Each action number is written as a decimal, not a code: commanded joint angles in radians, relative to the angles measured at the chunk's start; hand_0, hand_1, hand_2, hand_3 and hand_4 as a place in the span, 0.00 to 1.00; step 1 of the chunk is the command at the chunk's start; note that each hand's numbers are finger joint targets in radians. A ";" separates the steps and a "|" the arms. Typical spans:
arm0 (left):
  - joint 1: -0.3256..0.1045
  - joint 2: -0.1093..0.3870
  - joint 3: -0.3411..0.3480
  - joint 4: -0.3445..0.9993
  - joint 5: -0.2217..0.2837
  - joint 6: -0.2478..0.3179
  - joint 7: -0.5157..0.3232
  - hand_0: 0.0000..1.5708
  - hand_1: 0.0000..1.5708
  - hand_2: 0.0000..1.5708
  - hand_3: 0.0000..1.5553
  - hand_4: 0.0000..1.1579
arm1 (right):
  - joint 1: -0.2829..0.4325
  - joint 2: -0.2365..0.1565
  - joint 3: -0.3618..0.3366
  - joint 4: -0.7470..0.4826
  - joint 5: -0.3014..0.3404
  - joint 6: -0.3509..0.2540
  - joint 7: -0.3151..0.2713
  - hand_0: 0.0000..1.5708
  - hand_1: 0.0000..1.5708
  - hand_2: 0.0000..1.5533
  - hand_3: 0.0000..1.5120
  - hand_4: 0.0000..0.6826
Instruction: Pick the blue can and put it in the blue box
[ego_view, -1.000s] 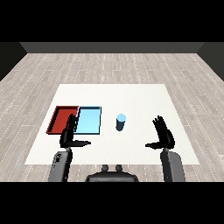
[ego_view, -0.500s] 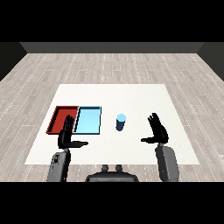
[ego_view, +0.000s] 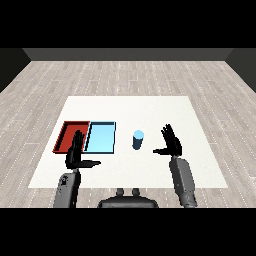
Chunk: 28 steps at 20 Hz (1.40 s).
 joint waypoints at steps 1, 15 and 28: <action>-0.020 0.022 0.023 -0.043 0.017 0.002 0.073 0.00 0.00 0.00 0.00 0.00 | -0.021 0.051 0.029 0.041 0.021 -0.059 -0.009 0.00 0.00 0.00 0.00 0.00; -0.056 0.039 0.060 -0.013 0.054 -0.032 0.068 0.00 0.00 0.00 0.00 0.00 | -0.213 0.055 0.123 0.351 -0.029 -0.122 -0.144 0.00 0.00 0.00 0.00 0.00; 0.006 0.027 0.036 -0.045 0.052 -0.047 0.056 0.00 0.00 0.00 0.00 0.00 | -0.297 0.055 0.241 0.543 -0.048 -0.205 -0.249 0.00 0.00 0.00 0.00 0.00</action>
